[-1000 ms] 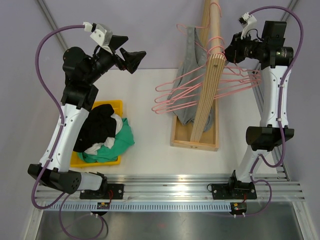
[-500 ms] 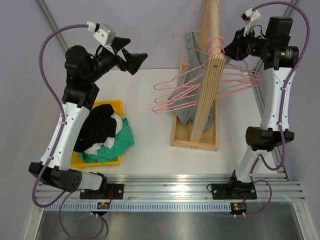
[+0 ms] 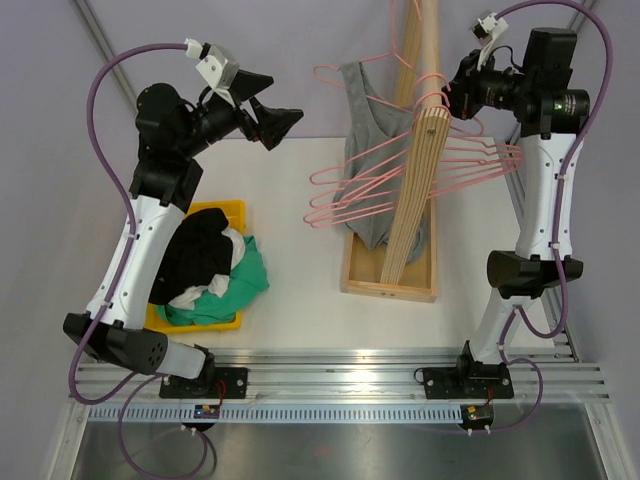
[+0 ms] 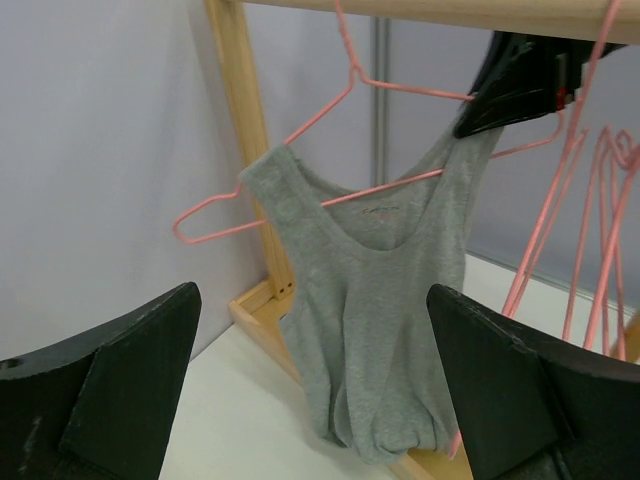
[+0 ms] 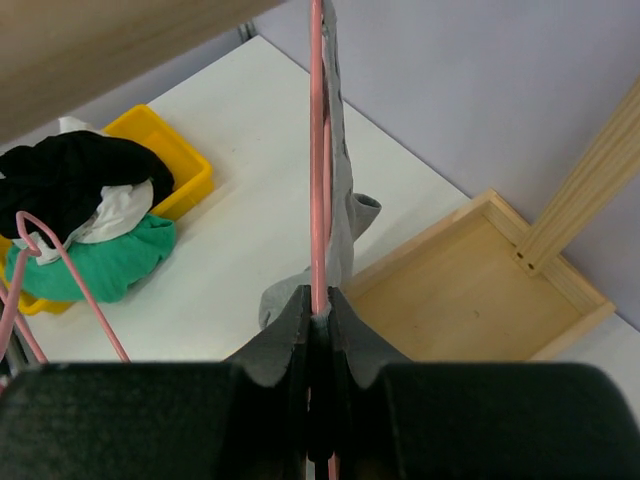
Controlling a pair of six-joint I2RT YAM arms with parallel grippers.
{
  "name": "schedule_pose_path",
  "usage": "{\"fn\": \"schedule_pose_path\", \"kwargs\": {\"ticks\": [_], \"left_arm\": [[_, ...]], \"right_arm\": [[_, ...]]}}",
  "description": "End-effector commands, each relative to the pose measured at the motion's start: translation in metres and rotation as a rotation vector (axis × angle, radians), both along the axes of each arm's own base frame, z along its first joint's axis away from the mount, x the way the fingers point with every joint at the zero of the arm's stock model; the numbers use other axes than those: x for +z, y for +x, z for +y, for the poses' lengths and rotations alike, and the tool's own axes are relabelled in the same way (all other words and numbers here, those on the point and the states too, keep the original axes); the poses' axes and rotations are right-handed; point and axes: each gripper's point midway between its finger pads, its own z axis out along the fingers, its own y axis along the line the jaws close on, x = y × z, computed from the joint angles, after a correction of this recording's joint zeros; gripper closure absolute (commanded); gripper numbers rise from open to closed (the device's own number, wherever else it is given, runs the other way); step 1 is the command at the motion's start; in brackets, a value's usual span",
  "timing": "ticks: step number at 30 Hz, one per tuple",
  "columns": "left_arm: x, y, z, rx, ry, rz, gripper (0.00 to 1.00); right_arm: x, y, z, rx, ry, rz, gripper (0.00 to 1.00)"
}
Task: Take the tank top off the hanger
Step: Grab a hanger with a tank top on it with the right arm, then pass the hanger from the right arm to the left
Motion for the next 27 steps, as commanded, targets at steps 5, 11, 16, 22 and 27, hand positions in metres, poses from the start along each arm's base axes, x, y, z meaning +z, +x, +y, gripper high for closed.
{"fn": "schedule_pose_path", "kwargs": {"ticks": [5, 11, 16, 22, 27], "left_arm": [[0.038, -0.033, -0.038, -0.32, 0.01, -0.175, 0.01], [0.045, -0.019, -0.07, -0.366, 0.083, -0.252, 0.01], [0.022, 0.002, -0.09, -0.354, 0.143, -0.232, 0.01], [0.0, 0.025, -0.106, -0.367, 0.172, -0.189, 0.01], [-0.015, 0.036, -0.119, -0.354, 0.185, -0.173, 0.01]], "right_arm": [[0.01, -0.023, 0.038, 0.188, 0.019, -0.052, 1.0], [0.008, -0.038, 0.045, 0.249, 0.025, -0.036, 1.0], [0.005, -0.056, 0.051, 0.32, 0.036, -0.017, 1.0], [0.009, -0.078, 0.057, 0.393, 0.051, -0.022, 1.0], [0.01, -0.092, 0.061, 0.426, 0.05, -0.024, 1.0]]}}
